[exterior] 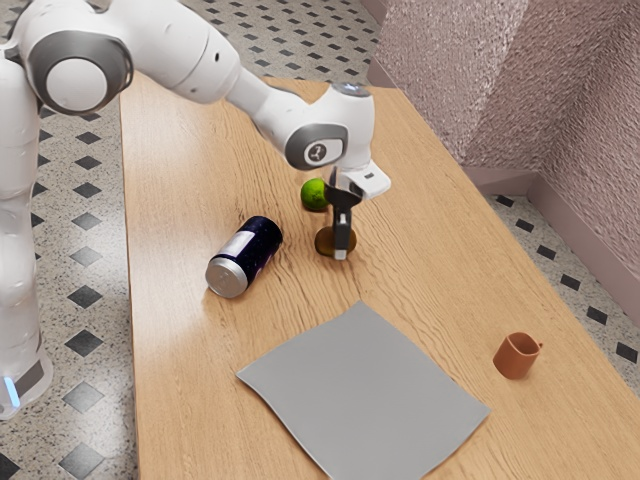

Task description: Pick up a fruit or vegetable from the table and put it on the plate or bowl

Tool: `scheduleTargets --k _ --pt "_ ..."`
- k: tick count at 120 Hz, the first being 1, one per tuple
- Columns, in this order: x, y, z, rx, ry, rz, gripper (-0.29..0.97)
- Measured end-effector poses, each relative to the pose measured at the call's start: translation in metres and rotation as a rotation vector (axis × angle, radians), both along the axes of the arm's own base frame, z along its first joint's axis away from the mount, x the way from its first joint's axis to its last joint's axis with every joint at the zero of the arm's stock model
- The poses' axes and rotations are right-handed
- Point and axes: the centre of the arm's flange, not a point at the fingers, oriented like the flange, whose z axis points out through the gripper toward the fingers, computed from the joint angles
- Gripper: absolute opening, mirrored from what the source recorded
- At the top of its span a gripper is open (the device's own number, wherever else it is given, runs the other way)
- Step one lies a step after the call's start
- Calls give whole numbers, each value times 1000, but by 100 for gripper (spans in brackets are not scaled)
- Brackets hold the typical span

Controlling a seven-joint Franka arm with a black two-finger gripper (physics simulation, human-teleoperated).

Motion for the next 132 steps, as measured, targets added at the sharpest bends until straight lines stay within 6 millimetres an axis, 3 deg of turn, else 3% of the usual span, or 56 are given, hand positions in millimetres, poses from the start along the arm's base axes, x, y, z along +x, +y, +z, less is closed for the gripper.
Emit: scheduleTargets --k 31,48,57,78,89,96,102,132 --pt "1 4 4 -22 -28 31 28" --pt "1 4 12 -19 -46 47 25" --pt "-1 -7 34 -15 -83 42 26" --pt "-22 -66 86 -29 -157 13 27" --pt "-39 -136 104 -48 -177 -58 28" --pt "-48 -183 108 -60 -178 -103 28" --pt "-55 -210 109 -73 -175 -115 27" --pt "-77 -284 105 -127 -140 -75 28"
